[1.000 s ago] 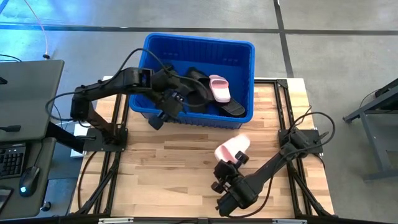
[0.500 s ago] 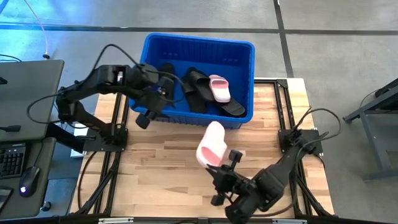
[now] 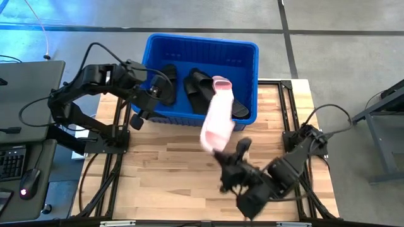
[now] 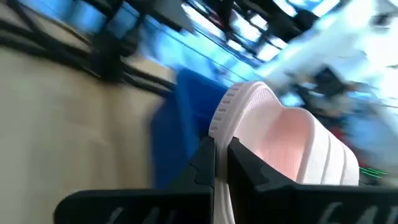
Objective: Pick and place slides into bin
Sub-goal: Put the white slide into the blue bin
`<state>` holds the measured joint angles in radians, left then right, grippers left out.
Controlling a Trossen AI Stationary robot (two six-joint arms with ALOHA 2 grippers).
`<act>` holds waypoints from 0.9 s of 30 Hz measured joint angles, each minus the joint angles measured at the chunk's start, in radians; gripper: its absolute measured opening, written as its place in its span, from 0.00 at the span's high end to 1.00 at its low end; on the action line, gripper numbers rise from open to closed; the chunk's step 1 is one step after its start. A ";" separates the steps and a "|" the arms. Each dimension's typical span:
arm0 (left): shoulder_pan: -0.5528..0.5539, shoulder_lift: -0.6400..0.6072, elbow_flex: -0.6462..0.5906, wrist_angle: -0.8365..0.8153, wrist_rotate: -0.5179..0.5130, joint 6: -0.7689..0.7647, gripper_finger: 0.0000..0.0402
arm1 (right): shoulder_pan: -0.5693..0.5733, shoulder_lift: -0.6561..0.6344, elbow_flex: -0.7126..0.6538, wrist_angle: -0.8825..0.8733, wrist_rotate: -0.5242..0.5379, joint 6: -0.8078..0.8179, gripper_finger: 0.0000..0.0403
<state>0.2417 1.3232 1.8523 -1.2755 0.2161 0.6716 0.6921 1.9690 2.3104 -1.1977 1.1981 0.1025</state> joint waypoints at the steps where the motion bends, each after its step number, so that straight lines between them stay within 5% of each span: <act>1: 0.000 -0.001 0.000 0.000 0.000 0.000 0.57 | -0.018 -0.001 0.000 -0.066 0.032 0.026 1.00; 4: 0.000 -0.001 0.000 0.000 0.000 0.000 0.57 | -0.093 -0.002 0.000 -0.259 0.057 0.095 1.00; 9: 0.000 -0.001 0.000 0.002 -0.017 -0.001 0.57 | -0.273 -0.002 -0.001 -0.365 -0.062 0.128 1.00; 20: 0.000 -0.001 0.000 0.002 -0.019 -0.070 0.57 | -0.732 0.024 -0.002 0.099 -0.521 -0.268 1.00; 27: 0.000 -0.021 0.000 0.003 -0.020 -0.083 0.57 | -1.000 0.154 -0.003 0.258 -0.739 -0.256 1.00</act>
<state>0.2417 1.3018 1.8520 -1.2726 0.1957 0.5889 -0.3077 2.1231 2.3077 -0.9393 0.4595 -0.1535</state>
